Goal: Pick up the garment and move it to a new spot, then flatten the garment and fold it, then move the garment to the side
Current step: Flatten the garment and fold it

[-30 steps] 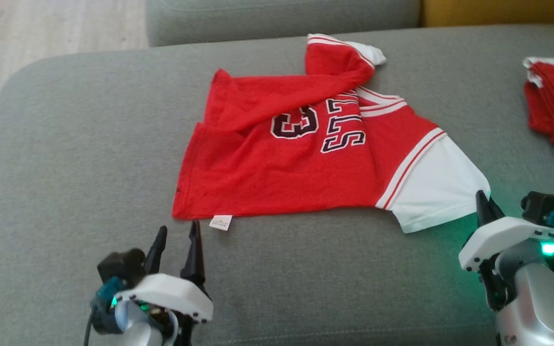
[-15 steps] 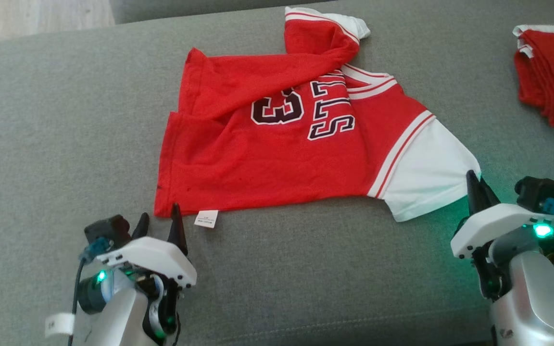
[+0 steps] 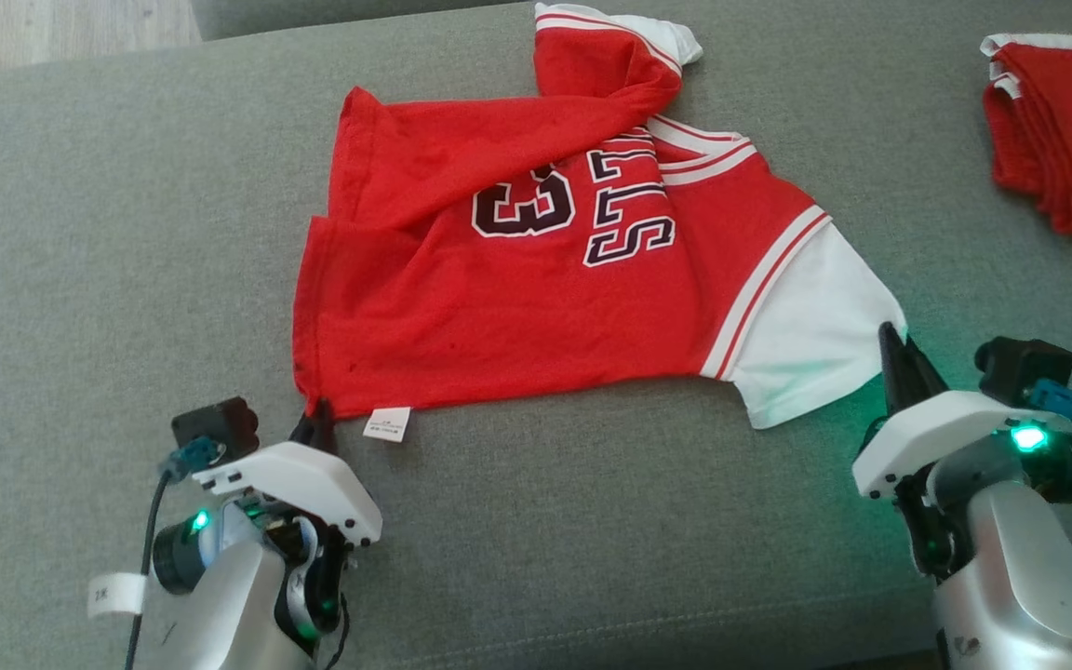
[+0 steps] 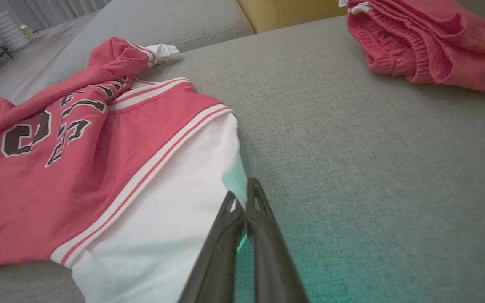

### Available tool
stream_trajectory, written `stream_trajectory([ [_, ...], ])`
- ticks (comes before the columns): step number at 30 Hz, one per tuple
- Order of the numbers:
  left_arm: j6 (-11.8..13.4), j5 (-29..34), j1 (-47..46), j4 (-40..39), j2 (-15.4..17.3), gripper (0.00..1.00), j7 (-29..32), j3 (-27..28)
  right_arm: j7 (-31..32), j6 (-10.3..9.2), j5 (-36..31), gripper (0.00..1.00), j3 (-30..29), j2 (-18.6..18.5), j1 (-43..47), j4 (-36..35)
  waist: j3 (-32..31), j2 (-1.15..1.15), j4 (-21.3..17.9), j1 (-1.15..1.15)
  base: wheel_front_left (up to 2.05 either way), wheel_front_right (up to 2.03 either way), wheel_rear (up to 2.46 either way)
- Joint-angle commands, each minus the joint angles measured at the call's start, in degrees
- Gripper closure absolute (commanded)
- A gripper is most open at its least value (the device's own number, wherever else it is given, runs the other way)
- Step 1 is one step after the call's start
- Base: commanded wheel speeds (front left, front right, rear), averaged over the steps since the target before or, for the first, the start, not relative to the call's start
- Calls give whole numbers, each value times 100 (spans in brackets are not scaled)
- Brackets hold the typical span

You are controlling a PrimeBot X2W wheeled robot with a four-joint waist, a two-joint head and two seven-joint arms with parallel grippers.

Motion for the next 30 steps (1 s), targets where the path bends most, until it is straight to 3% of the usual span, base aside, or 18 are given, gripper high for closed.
stream_trajectory([
  [1, -69, -73, -160, -75, 63, 100, -5, 96, -85, 37, 52, 100, 203, -60, -249, -212, -11, 0, -4, 0, 0, 0, 0],
  [8, -280, -300, -168, -528, 40, 100, -330, 200, -298, 37, 503, 100, 637, -149, -362, -464, -184, 0, 24, 0, 0, 0, 0],
  [14, -450, -543, -74, -1632, 71, 100, -443, 334, -504, 37, 1081, 100, 947, -360, -444, -1230, -455, 0, 39, 0, 0, 0, 0],
  [23, -301, -629, -143, -4220, 445, 100, -194, 677, -576, 37, 1837, 100, 930, -678, -435, -3086, -954, 0, 81, 0, 0, 0, 0],
  [30, -72, -462, -487, -5585, 731, 100, 222, 817, -402, 37, 1904, 100, 723, -847, -516, -4206, -1141, 0, 99, 0, 0, 0, 0],
])
